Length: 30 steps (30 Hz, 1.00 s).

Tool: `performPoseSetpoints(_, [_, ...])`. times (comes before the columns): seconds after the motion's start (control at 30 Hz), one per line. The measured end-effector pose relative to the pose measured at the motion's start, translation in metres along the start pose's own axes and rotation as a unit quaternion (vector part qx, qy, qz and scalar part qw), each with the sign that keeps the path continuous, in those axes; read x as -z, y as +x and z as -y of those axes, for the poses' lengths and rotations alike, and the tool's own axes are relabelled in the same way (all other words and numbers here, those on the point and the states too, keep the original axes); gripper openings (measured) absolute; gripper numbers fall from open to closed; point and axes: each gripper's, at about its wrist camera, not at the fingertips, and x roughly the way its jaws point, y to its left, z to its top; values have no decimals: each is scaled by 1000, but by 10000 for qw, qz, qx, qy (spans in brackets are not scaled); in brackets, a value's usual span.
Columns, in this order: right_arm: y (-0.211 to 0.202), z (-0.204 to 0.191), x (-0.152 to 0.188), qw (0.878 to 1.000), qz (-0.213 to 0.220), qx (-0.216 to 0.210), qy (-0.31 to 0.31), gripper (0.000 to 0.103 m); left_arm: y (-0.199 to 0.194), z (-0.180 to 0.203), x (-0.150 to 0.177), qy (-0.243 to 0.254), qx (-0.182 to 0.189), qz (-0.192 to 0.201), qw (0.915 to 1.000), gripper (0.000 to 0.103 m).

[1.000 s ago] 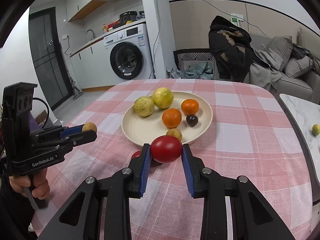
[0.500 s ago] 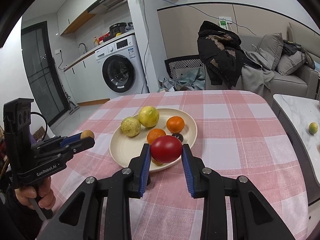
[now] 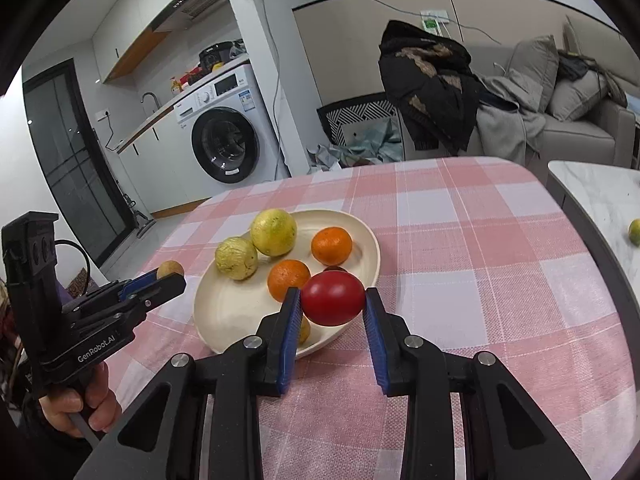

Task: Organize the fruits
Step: 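Carry the brown fruit in the left tool over the plate while the right tool carries the tomato, then open both tools to drop the brown fruit and tomato onto the plate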

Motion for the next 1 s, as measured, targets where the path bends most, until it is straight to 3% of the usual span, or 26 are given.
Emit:
performPoseSetpoints(0.77, [40,-14,0,9980,-517,322,-188,34,23,-1,1,29,-163,-176,9997,22])
performPoseSetpoints(0.87, [36,-15,1,9979,-495,360,-233,38,21,-2,3,7,-200,-194,9996,30])
performPoseSetpoints(1.0, [25,-14,6,9970,-468,548,-292,53,15,-2,8,82,-222,-296,9993,54])
